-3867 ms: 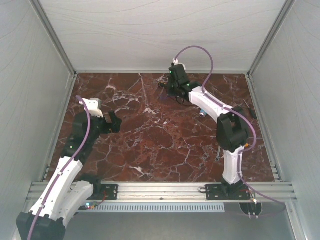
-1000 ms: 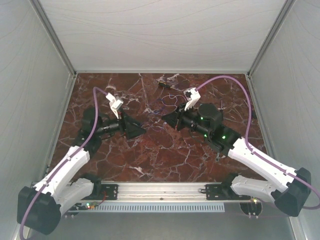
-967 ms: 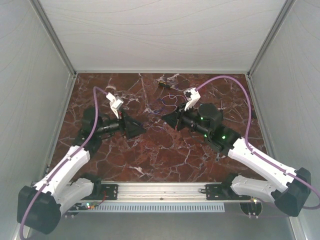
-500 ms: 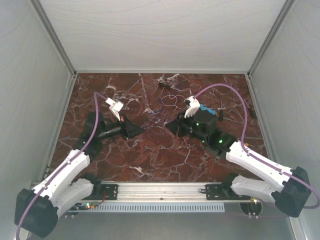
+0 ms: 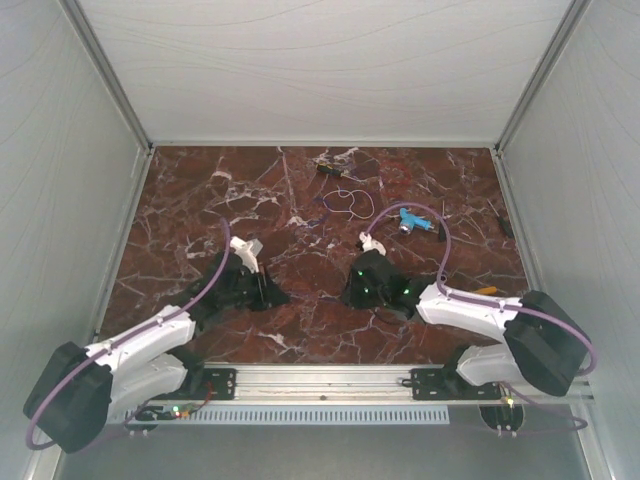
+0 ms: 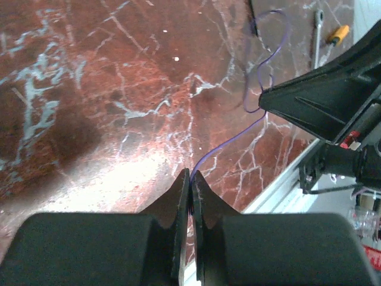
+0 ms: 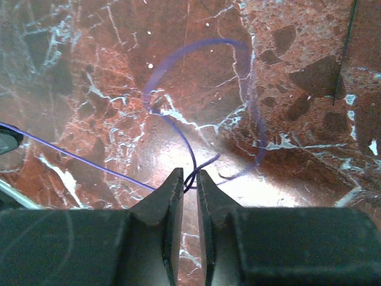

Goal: Zip-tie the wires
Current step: Straighten the cable at the center of the board.

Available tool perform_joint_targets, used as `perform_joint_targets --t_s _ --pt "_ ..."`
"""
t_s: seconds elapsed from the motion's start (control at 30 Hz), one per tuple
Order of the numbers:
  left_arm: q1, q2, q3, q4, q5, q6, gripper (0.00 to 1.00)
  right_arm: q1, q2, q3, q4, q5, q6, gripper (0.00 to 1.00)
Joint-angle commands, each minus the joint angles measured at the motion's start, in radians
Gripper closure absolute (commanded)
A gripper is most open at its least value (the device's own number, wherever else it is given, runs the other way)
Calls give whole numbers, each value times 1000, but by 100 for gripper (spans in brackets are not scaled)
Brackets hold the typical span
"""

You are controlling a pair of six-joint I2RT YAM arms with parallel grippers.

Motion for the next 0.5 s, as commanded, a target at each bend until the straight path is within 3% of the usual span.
perform_joint_targets --t_s 0.0,0.17,0.33,0.47 --pt "-4 -19 -12 -10 -115 -44 100 6 49 -21 28 28 29 83" --pt "-6 -61 -35 -36 -162 -71 100 11 79 -35 44 9 28 64" --pt "-6 -98 -46 -67 -210 -84 100 13 95 -45 50 -6 20 55" --pt "-6 -131 -54 -72 -224 -93 100 13 99 -46 48 -17 10 55"
